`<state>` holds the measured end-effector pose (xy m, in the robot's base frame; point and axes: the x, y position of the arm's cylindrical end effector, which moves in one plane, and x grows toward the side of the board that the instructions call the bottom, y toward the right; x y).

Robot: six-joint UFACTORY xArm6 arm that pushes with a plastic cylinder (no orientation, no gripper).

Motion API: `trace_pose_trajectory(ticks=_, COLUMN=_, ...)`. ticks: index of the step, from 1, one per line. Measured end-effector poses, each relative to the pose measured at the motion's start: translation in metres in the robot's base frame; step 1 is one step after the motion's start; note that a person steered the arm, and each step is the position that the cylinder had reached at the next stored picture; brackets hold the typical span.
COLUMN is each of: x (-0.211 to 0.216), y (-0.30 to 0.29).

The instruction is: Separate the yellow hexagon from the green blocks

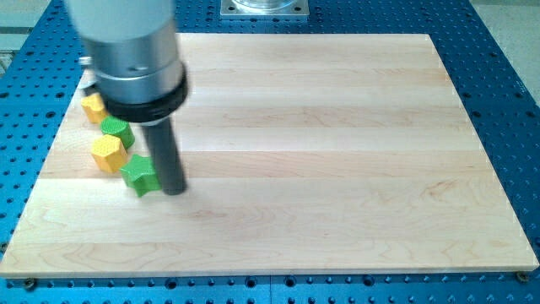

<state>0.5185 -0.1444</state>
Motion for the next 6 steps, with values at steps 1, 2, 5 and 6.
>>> trace_pose_trajectory(ticks=1, x=0.000, y=-0.040)
trace_pose_trajectory(ticks=2, x=0.001, y=-0.034)
trace_pose_trajectory(ticks=5, x=0.006, y=-0.144)
trace_pose_trajectory(ticks=6, x=-0.052, y=-0.140)
